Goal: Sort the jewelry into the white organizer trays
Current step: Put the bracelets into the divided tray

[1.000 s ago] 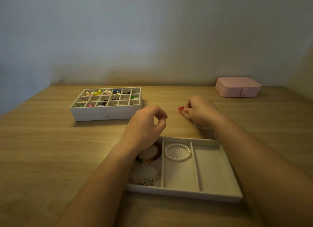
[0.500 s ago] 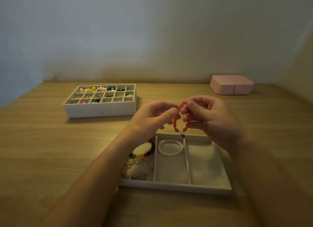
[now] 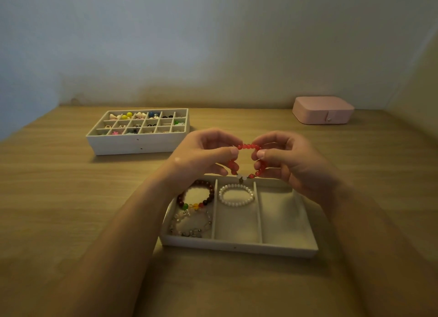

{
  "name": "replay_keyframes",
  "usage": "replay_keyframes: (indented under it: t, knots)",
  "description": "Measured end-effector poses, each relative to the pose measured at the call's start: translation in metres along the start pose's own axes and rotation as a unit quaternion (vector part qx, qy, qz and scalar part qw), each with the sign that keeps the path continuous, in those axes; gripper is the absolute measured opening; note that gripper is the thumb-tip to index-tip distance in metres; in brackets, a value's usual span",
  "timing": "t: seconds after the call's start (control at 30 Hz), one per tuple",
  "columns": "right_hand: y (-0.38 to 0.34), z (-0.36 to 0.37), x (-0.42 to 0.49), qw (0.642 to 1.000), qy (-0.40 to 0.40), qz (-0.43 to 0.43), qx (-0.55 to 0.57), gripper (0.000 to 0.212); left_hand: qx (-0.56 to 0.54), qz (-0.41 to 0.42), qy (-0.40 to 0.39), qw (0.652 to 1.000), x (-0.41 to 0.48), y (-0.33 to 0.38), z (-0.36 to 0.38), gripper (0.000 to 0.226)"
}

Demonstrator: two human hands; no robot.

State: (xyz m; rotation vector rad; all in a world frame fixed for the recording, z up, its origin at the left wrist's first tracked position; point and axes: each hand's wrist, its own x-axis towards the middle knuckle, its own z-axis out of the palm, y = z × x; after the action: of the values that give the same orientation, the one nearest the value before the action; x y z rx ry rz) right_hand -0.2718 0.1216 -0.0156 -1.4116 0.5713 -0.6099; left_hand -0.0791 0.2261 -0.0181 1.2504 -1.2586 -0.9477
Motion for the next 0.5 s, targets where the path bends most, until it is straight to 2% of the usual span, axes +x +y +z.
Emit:
replay_keyframes:
  t: [0.2,0.37,0.5]
  knots:
    - [-0.004,-0.001,-0.007,0.993,-0.068,0.019,-0.095,0.027,0.067,-0.05,-0.108,0.991,-0.005,0.007,-0.007,0.023]
    - [-0.011,-0.001,-0.013,0.959,-0.189,0.068,-0.199,0.025,0.087,-0.143,-0.255,0.952,-0.008,0.01,-0.01,0.027]
    - [-0.011,0.002,-0.013,0.939,-0.241,0.099,-0.224,0.022,0.135,-0.163,-0.302,0.93,-0.007,0.008,-0.008,0.024]
